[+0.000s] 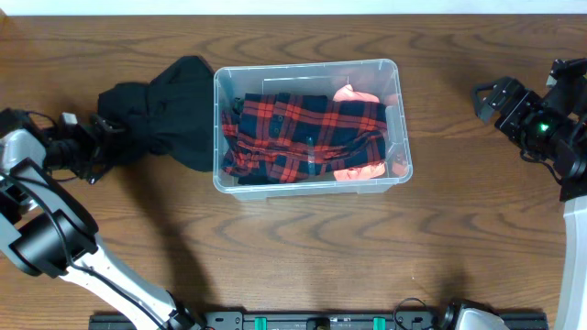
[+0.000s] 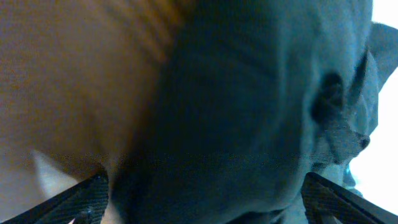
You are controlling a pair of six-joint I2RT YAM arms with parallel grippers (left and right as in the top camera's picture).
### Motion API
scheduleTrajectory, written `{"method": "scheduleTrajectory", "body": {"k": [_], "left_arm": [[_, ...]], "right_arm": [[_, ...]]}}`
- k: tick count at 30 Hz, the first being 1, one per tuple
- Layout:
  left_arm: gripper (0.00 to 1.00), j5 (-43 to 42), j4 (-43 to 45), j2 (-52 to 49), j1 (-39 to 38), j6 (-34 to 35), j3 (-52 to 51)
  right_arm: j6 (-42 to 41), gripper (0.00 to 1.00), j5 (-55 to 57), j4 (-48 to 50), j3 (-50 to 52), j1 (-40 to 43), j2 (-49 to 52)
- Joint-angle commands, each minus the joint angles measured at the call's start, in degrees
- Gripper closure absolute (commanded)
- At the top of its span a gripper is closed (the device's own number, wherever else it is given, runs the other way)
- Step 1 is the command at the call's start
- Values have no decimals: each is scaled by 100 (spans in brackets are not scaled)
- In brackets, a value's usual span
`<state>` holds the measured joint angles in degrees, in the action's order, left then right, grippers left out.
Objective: Pack container
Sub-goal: 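Move left gripper to the black folded garment and grasp it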
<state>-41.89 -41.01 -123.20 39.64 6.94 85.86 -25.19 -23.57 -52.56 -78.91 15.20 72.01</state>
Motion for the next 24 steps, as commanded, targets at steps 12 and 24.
{"method": "scheduleTrajectory", "body": {"k": [12, 24], "left_arm": [[86, 223, -302, 107, -420, -184, 17], [94, 131, -1620, 3493, -494, -317, 225]], "right_arm": [[-4, 1, -22, 0, 7, 37, 26], [-4, 1, -22, 0, 7, 37, 26]]}}
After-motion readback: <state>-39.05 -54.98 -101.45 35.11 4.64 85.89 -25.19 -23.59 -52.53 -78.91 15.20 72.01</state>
